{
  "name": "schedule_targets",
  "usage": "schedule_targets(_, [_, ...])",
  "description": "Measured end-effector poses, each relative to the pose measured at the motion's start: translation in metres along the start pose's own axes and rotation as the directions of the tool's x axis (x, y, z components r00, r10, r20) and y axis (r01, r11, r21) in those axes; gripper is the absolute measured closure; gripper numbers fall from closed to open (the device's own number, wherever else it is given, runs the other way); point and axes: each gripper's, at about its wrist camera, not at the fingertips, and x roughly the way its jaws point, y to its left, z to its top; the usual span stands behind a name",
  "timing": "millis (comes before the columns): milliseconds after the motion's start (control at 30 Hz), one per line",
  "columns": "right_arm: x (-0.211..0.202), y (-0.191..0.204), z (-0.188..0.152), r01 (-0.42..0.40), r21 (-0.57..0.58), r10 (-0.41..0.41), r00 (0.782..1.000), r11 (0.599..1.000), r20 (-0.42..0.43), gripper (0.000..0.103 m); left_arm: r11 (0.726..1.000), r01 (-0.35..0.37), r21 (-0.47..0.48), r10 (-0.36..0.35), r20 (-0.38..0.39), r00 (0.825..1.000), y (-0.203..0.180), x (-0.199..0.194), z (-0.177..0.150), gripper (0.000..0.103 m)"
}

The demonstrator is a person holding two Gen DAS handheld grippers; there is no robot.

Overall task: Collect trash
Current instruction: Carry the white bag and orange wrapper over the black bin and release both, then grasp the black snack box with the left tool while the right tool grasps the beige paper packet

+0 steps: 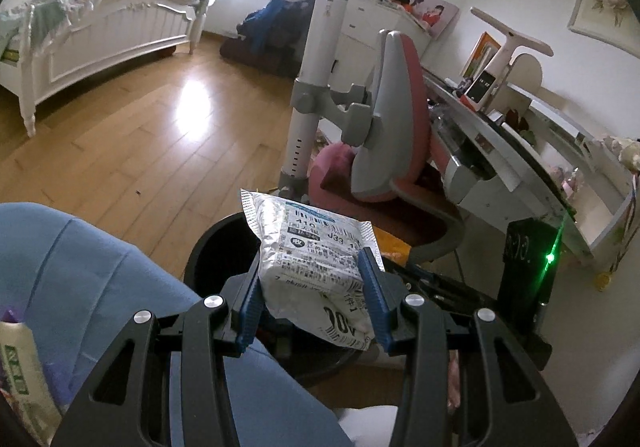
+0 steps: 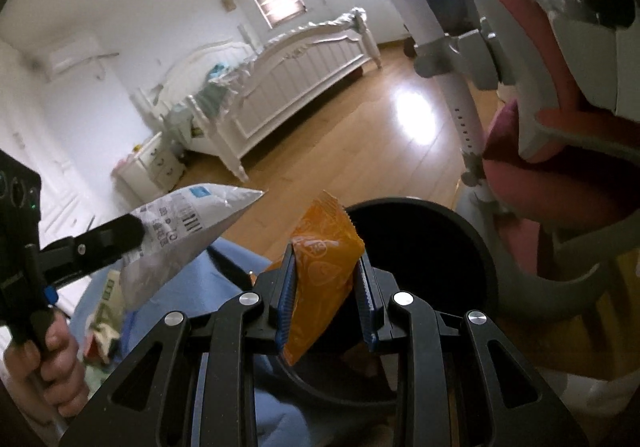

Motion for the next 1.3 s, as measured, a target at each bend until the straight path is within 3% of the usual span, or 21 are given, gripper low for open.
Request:
schedule_targets(167, [0.006, -0.005, 0.001, 0.022, 0.003, -0.022, 1.000, 1.000, -0.018, 0.075, 1.000, 0.008, -0.003, -0.009, -0.018, 1.000, -0.002, 0.013, 0.004, 0.055])
schedule_targets(200, [0.008, -0.007, 0.001, 0.029, 0.004, -0.029, 0.999, 1.000, -0.028, 0.070, 1.000, 0.006, -0.001, -0.006, -0.017, 1.000, -0.003, 0.015, 0.004, 0.048])
schedule_targets(233, [0.008, -0.006, 0.001, 0.045, 0.007, -0.045, 0.998, 0.999, -0.033, 0.058, 1.000, -0.011, 0.007, 0.011, -0.009, 1.000, -0.005, 0.015, 0.005, 0.032])
schedule_targets(300, [0.006, -0.008, 0.000, 0.063, 0.015, -0.062, 0.998, 0.998, -0.014, 0.035, 0.999, -0.041, 0.031, 0.039, 0.035, 0.999, -0.009, 0.007, 0.004, 0.011])
schedule_targets(333, [0.004, -0.009, 0.000, 0.059, 0.019, -0.059, 0.998, 0.998, 0.002, 0.028, 0.998, -0.047, 0.046, 0.045, 0.051, 0.998, -0.012, 0.004, 0.004, 0.009])
schedule_targets(500, [0.003, -0.003, 0.000, 0.057, 0.015, -0.057, 0.998, 0.998, -0.001, 0.027, 0.996, -0.064, 0.067, 0.061, 0.047, 0.997, -0.011, -0.011, 0.005, 0.009])
schedule_targets(733, [0.004, 0.043, -0.005, -0.008, -0.049, 0.006, 1.000, 0.999, -0.030, 0.027, 0.992, -0.119, -0.040, 0.122, 0.092, 0.988, 0.031, -0.076, -0.011, 0.009])
schedule_targets(967, [0.017, 0.123, -0.012, -0.160, -0.137, 0.142, 0.981, 0.978, -0.132, 0.027, 0.947, -0.261, -0.189, 0.287, 0.123, 0.950, 0.109, -0.163, -0.046, 0.009])
schedule_targets(1067, [0.026, 0.161, -0.018, -0.236, -0.163, 0.203, 0.960, 0.958, -0.195, 0.028, 0.910, -0.313, -0.273, 0.343, 0.073, 0.936, 0.150, -0.190, -0.069, 0.009])
schedule_targets(1167, [0.043, 0.198, -0.023, -0.306, -0.165, 0.255, 0.928, 0.938, -0.271, 0.028, 0.882, -0.376, -0.285, 0.388, -0.015, 0.921, 0.176, -0.195, -0.087, 0.010])
schedule_targets(1300, [0.070, 0.242, -0.031, -0.381, -0.129, 0.312, 0.875, 0.916, -0.371, 0.028, 0.880, -0.395, -0.266, 0.383, -0.096, 0.919, 0.196, -0.190, -0.103, 0.010])
